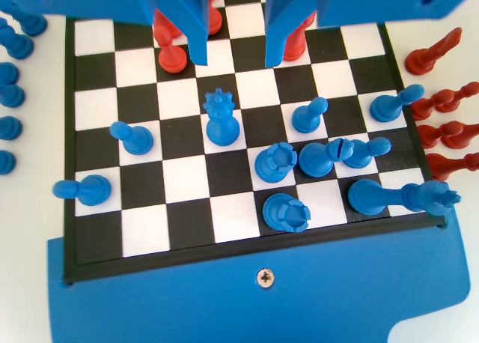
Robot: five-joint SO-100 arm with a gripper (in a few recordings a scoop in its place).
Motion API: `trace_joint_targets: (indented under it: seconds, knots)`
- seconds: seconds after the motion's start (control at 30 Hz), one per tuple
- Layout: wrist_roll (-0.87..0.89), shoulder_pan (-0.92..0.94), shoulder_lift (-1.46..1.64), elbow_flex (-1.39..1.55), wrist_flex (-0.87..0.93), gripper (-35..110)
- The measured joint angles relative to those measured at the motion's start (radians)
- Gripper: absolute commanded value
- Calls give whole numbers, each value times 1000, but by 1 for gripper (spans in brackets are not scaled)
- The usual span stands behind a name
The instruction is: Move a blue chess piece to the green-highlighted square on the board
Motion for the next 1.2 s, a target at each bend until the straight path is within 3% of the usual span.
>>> trace_joint_targets:
  seconds: [0.57, 1.2]
  knots:
    - [-15, 0, 141, -227, 270, 1]
    - [-272, 57, 851, -281, 634, 1]
